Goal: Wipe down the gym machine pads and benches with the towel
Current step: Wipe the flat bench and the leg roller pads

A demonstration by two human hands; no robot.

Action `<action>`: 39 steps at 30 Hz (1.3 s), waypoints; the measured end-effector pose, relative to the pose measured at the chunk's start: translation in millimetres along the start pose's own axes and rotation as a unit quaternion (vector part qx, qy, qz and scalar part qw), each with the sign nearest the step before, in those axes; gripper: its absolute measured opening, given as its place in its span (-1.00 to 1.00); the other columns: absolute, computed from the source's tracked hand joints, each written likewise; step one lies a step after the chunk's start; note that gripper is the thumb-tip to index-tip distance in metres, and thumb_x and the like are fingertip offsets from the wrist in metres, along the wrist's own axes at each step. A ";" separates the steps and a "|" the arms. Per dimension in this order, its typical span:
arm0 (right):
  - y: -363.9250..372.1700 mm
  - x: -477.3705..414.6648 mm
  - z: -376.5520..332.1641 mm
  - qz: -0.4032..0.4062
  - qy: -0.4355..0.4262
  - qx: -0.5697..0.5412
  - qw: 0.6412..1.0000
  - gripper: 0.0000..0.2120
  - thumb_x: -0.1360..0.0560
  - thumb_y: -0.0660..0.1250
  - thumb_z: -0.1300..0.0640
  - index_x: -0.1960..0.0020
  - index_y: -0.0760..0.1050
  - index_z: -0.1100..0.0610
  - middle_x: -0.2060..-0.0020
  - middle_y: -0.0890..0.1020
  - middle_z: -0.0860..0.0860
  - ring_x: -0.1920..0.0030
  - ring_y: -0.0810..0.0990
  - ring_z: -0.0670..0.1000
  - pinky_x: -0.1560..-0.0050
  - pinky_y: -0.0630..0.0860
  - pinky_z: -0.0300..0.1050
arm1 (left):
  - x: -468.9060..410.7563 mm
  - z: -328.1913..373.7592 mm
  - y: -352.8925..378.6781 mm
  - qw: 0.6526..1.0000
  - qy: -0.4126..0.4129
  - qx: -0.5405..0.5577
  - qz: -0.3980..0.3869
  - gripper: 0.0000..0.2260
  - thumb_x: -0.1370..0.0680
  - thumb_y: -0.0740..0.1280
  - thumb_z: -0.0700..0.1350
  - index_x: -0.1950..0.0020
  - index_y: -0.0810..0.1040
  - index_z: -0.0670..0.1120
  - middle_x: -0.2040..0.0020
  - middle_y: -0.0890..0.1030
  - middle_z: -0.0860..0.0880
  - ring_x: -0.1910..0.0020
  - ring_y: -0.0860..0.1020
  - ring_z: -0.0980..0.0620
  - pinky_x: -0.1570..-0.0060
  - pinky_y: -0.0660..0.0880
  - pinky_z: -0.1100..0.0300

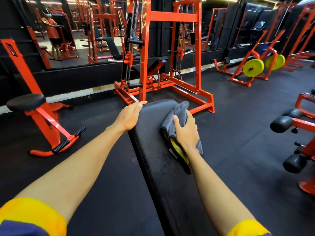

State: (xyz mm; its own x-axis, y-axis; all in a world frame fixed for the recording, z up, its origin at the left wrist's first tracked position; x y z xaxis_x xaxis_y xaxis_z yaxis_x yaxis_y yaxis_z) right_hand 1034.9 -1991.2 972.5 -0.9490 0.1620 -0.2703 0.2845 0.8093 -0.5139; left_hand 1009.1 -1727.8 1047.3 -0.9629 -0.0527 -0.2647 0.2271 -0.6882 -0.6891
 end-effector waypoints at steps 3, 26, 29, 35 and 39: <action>-0.8 -18.7 4.5 -0.025 0.071 0.008 0.997 -0.42 -0.55 0.03 -0.42 -0.45 0.34 -0.15 -0.40 0.50 0.00 -0.37 0.48 0.21 -0.32 0.37 0.22 | 0.1 -0.2 -1.2 0.999 0.012 0.014 0.027 -0.58 -0.72 -0.02 0.04 -0.47 0.50 0.11 -0.45 0.51 0.09 -0.45 0.41 0.08 -0.49 0.30 0.02; 43.6 35.2 -82.1 0.020 -0.004 0.068 0.998 -0.37 -0.64 -0.05 -0.39 -0.65 -0.10 -0.29 -0.68 -0.12 0.12 -0.65 -0.23 0.22 -0.61 -0.26 0.22 | 5.9 13.5 -1.5 0.989 0.127 0.070 -0.021 -0.56 -0.69 0.02 -0.07 -0.53 0.44 -0.03 -0.50 0.47 0.04 -0.49 0.36 0.13 -0.50 0.23 0.20; 56.3 75.8 -101.6 0.005 -0.108 0.082 0.991 -0.30 -0.56 0.02 -0.42 -0.64 -0.04 -0.30 -0.69 -0.10 0.04 -0.66 -0.25 0.15 -0.60 -0.28 0.14 | 0.6 10.0 -1.1 0.983 0.160 0.071 -0.058 -0.51 -0.64 0.00 -0.03 -0.54 0.42 -0.02 -0.50 0.46 0.03 -0.49 0.37 0.12 -0.51 0.25 0.16; 25.5 62.2 -39.1 0.033 -0.001 0.066 0.997 -0.20 -0.49 0.21 -0.48 -0.63 0.00 -0.33 -0.68 -0.08 -0.11 -0.67 -0.20 0.08 -0.64 -0.11 0.20 | -1.8 7.9 4.4 0.970 0.214 0.091 -0.071 -0.53 -0.69 0.01 -0.04 -0.54 0.41 -0.13 -0.51 0.45 -0.04 -0.51 0.36 0.09 -0.54 0.25 0.10; 41.7 54.7 -73.5 0.053 0.045 0.038 0.997 -0.41 -0.67 0.12 -0.30 -0.62 -0.05 -0.35 -0.69 -0.08 0.01 -0.66 -0.22 0.22 -0.61 -0.21 0.25 | -3.8 9.6 2.1 0.965 0.229 0.115 -0.063 -0.54 -0.67 0.02 -0.06 -0.52 0.43 -0.14 -0.49 0.48 -0.07 -0.49 0.40 0.05 -0.51 0.30 0.07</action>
State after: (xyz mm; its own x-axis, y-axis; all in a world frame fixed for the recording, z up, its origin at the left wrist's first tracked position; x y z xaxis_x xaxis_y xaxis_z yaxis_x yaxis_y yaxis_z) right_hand 984.9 -1907.2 996.2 -0.9203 0.2968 -0.2548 0.3903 0.7406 -0.5469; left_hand 1011.9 -1736.0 1053.4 -0.8033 0.3305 -0.4954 0.0240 -0.8132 -0.5815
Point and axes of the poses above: each hand's wrist, its own x-axis away from the middle knuckle, its own y-axis out of the palm, z = x × y, the point moved 10 cm from there along -x, towards the middle knuckle
